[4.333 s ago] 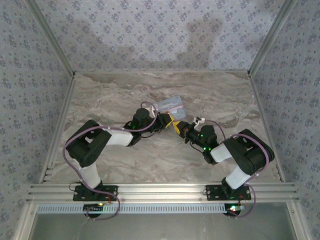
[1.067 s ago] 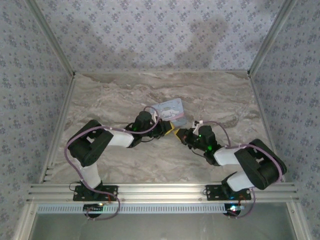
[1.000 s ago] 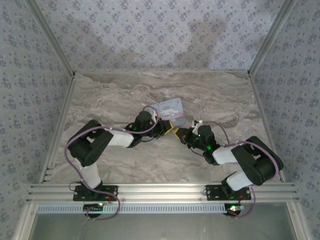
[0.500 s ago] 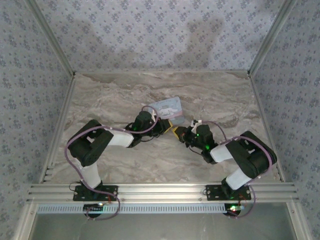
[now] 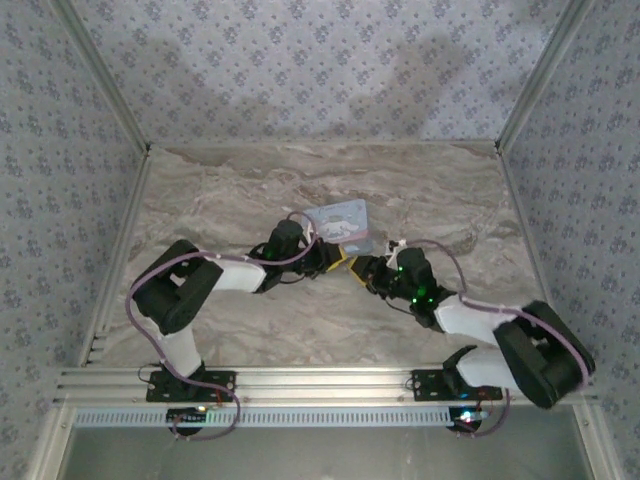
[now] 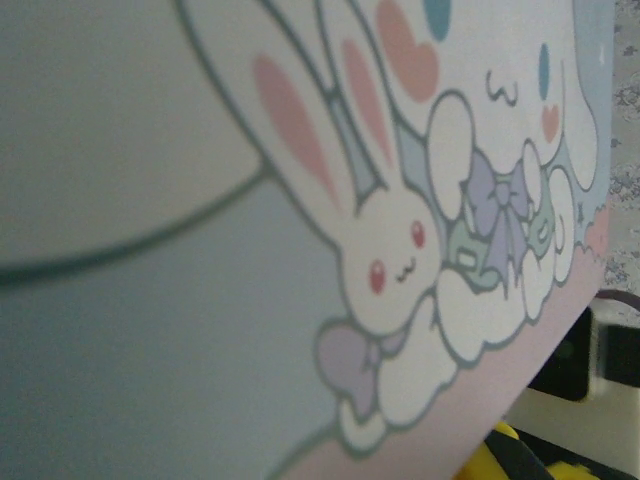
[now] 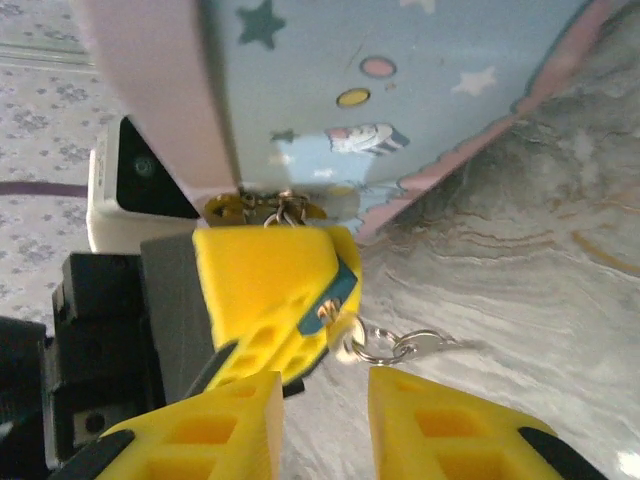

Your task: Unlock a padlock with a key

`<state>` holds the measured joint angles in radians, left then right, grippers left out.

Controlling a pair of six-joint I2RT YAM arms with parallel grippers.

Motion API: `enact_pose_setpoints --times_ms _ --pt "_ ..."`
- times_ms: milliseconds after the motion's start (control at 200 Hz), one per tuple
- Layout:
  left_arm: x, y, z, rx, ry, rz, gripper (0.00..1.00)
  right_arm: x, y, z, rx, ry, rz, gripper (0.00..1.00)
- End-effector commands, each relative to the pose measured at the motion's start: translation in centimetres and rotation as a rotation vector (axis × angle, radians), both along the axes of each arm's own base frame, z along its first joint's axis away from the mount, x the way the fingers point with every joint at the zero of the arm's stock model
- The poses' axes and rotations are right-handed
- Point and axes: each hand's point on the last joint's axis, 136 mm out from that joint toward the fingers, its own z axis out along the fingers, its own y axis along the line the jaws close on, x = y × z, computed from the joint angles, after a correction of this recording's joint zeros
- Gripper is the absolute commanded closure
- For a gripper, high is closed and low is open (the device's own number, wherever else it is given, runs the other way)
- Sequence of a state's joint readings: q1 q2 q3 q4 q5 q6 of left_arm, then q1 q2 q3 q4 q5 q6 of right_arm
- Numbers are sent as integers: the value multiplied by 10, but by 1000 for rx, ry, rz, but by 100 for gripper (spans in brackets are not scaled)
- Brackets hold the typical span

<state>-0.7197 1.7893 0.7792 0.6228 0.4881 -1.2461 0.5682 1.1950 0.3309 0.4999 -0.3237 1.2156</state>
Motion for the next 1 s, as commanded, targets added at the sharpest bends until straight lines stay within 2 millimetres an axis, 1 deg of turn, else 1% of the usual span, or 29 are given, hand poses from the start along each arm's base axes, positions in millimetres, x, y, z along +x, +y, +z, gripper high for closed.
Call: enact_pose_setpoints --times_ms 0,90,180,305,395,460,565,720,889,994 --pt "4 -5 24 -35 -32 -31 100 -14 -21 -16 -236 32 30 66" --pt "4 -6 25 -36 -31 -31 100 -17 -32 -11 -374 -1 59 64" --pt "4 -6 28 -41 -32 -32 100 -18 -33 -3 -473 -44 112 62" --pt "3 -6 31 -41 -33 -37 100 -16 -28 7 -570 -108 202 61" --pt "3 -6 32 -42 -30 -43 100 -14 -20 14 -592 -130 255 56" --pt "2 -7 34 -44 -28 -48 100 -12 -14 17 -633 -177 312 52" --pt "2 -7 36 -46 -30 -51 100 -8 -8 15 -672 -201 350 49" --pt "2 -8 39 -47 -28 -57 100 -3 1 10 -721 -223 401 48" --pt "2 -9 41 -47 -25 -63 100 2 8 8 -767 -257 441 54" --pt "2 -9 42 -42 -28 -67 100 6 10 7 -793 -264 453 55"
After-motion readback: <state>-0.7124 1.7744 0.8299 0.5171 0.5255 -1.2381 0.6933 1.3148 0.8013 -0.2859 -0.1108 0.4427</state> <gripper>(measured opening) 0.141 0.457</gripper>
